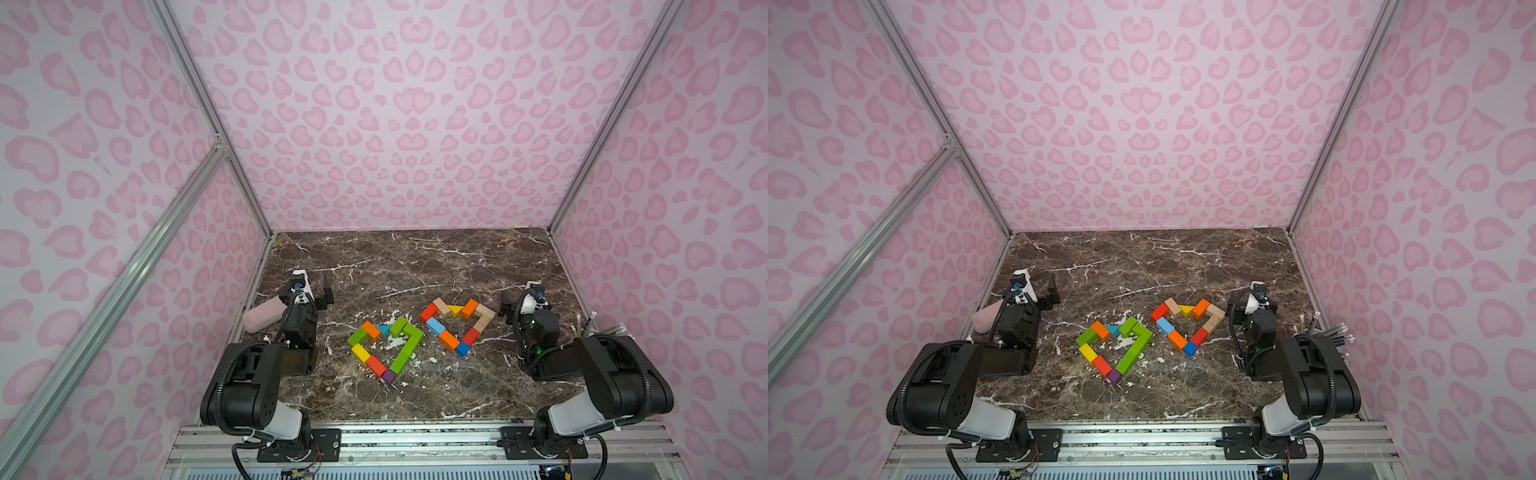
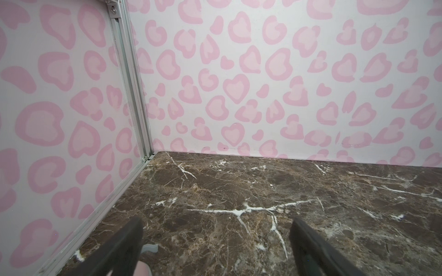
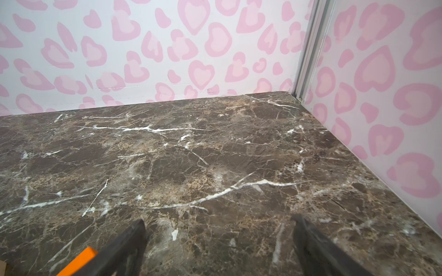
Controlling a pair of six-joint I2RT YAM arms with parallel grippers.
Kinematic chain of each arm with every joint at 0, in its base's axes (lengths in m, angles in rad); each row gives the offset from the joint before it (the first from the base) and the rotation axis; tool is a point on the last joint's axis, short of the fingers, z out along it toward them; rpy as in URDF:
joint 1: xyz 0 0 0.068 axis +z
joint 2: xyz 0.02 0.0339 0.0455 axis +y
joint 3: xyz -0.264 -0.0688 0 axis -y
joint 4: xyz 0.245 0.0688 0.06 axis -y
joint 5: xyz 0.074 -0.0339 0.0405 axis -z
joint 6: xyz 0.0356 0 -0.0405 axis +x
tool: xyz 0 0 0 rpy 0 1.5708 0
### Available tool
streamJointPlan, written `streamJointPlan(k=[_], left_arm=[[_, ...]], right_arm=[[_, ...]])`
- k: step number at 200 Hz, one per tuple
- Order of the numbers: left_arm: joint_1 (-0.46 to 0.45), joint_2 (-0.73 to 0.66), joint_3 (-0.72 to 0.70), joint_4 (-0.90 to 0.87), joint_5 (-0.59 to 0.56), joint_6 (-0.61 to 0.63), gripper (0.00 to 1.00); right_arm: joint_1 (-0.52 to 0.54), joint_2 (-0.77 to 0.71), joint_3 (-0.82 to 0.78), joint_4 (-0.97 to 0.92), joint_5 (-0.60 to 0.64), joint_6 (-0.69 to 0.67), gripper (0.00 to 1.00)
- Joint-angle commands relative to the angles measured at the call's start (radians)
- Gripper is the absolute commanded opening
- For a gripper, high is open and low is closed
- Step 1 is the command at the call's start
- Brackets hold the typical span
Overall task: Assemble a heart with building blocks
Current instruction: Reset both arms
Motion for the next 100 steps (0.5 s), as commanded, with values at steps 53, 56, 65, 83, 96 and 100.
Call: streamJointPlan(k=[53, 56, 65, 83, 96, 100], left_arm=[[0.001, -0.001, 0.004, 0.01, 0.013, 0.004, 0.97], [0.001, -0.001, 0.004, 0.01, 0.013, 0.004, 0.98], [0.001, -0.002, 0.004, 0.01, 0.013, 0.004, 0.98], [0.001, -0.001, 0.005, 0.01, 0.013, 0.003, 0.98], [0.001, -0.001, 0.004, 0.01, 0.014, 0.004, 0.97], [0.0, -0.001, 0.005, 0.01, 0.015, 0.004, 0.97]], right_arm=[[-0.001, 0.001, 0.003, 0.053, 0.0, -0.009, 0.98], [0.0, 0.001, 0.003, 0.055, 0.0, -0.009, 0.98], [0.0, -0.002, -0.007, 0.066, -0.01, -0.013, 0.98], [0.003, -0.025, -0.114, 0.236, -0.055, -0.039, 0.98], [0.003, -0.014, -0.122, 0.275, -0.02, -0.024, 0.98], [0.003, -0.008, -0.097, 0.236, -0.016, -0.022, 0.98]])
